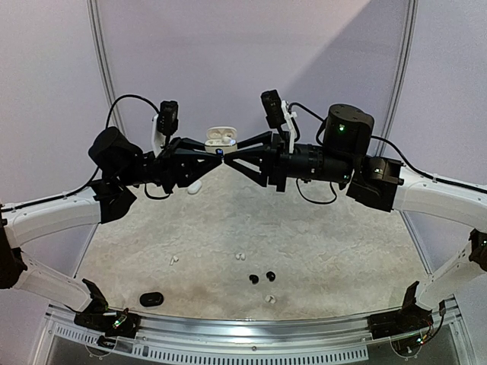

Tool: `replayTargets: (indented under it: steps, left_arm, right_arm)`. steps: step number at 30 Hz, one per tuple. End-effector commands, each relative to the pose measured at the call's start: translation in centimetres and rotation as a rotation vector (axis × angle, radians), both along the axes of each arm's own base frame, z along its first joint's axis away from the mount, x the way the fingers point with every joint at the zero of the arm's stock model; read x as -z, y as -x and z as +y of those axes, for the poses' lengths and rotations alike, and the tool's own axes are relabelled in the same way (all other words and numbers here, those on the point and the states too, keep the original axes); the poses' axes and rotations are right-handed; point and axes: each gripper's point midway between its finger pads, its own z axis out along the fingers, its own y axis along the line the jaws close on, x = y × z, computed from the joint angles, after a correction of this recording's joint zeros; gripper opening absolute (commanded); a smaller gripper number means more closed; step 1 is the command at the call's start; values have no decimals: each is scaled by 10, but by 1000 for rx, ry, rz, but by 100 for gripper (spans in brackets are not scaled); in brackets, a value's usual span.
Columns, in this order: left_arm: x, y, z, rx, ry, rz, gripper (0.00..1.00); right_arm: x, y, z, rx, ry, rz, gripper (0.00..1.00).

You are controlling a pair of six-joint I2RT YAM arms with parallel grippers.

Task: Insert the wireless bluetooth earbuds into the charging case
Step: Pass from the left arm to the right

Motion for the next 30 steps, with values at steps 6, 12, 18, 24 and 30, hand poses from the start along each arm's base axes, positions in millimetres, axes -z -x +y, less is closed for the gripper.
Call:
replayTargets:
  steps: [6,12,18,24,30]
  left_arm:
    - [-1,3,-2,7,7,-30,0]
    - [4,4,-3,8,-5,-36,0]
    - [10,3,-4,2,-20,-43,0]
    - [12,-6,-3,-57,-22,-41,12]
    - [13,-5,-2,-68,-20,-64,52]
  right_arm:
    - [-14,0,-1,5,-29,1,34]
    - [-14,0,1,-4,-34,11,24]
    - [-15,2,1,-15,-39,2,9]
    - [-9,1,0,0,-31,-8,1]
    - [-10,-1,-10,46,-43,-38,0]
